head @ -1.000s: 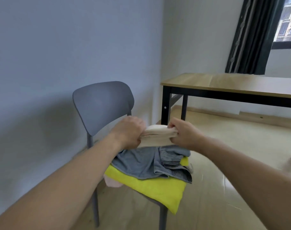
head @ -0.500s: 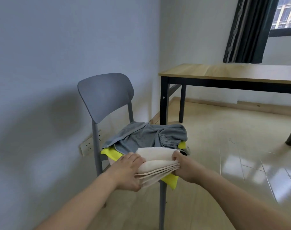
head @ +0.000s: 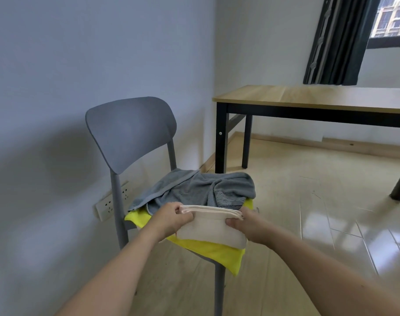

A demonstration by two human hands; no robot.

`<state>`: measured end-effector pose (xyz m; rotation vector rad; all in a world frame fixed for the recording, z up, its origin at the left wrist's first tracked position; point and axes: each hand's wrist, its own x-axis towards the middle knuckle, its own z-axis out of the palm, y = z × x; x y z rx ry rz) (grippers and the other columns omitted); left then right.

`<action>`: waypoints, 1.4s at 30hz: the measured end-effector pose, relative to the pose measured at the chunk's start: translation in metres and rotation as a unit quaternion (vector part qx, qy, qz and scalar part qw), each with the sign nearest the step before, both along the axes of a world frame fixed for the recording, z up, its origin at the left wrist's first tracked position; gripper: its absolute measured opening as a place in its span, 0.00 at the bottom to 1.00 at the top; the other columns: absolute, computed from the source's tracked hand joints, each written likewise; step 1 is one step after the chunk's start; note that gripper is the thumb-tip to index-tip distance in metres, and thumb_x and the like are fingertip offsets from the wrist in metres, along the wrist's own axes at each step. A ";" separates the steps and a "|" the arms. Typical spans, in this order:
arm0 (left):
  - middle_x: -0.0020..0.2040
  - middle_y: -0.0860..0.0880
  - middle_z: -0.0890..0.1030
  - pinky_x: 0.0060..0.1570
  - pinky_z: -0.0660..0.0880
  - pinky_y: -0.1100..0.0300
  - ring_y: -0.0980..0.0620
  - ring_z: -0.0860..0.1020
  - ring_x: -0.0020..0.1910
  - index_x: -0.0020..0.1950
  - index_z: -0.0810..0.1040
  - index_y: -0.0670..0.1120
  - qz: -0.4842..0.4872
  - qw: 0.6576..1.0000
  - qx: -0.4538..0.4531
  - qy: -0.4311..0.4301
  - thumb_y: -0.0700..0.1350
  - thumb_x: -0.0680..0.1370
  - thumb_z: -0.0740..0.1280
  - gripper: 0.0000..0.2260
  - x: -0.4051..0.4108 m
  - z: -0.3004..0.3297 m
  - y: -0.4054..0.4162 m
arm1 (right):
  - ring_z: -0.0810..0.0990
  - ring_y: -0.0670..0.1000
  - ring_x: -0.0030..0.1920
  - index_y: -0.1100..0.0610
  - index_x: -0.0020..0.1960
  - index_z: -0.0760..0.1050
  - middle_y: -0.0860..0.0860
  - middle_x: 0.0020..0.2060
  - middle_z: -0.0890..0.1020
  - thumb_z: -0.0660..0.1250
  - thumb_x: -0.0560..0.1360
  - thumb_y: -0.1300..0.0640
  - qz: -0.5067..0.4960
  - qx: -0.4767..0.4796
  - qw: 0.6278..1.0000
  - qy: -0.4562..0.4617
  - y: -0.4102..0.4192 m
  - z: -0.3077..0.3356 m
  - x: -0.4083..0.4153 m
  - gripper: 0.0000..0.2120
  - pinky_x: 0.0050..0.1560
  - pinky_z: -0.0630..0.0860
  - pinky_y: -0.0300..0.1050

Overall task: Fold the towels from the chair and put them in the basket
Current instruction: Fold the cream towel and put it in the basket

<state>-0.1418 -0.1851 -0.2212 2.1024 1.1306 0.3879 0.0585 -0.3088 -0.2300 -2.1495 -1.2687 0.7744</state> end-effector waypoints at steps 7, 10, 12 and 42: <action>0.51 0.50 0.77 0.48 0.70 0.53 0.46 0.75 0.49 0.52 0.74 0.45 0.135 0.991 0.007 0.017 0.57 0.80 0.53 0.18 0.041 -0.035 0.002 | 0.71 0.60 0.64 0.60 0.69 0.64 0.58 0.66 0.70 0.52 0.79 0.37 -0.137 -0.003 0.989 0.060 0.031 -0.034 0.002 0.31 0.55 0.72 0.50; 0.47 0.47 0.77 0.45 0.70 0.53 0.45 0.75 0.47 0.50 0.75 0.46 0.182 0.982 0.026 0.034 0.54 0.79 0.52 0.16 0.050 -0.044 0.007 | 0.74 0.59 0.60 0.61 0.65 0.67 0.58 0.62 0.75 0.50 0.78 0.36 -0.170 0.015 0.985 0.034 0.042 -0.047 0.001 0.31 0.57 0.72 0.52; 0.50 0.46 0.78 0.45 0.70 0.53 0.44 0.75 0.48 0.50 0.77 0.46 0.204 0.977 0.040 0.052 0.54 0.79 0.52 0.17 0.054 -0.049 0.010 | 0.75 0.60 0.59 0.61 0.65 0.67 0.59 0.61 0.76 0.50 0.78 0.36 -0.175 0.009 0.984 0.020 0.045 -0.050 0.003 0.31 0.57 0.73 0.52; 0.41 0.53 0.75 0.38 0.67 0.59 0.53 0.73 0.42 0.48 0.73 0.46 0.113 0.974 0.003 -0.194 0.52 0.81 0.59 0.11 0.009 0.023 -0.063 | 0.70 0.52 0.39 0.57 0.44 0.68 0.54 0.42 0.73 0.55 0.76 0.50 -0.235 0.197 0.926 0.222 -0.029 0.029 -0.047 0.11 0.42 0.67 0.48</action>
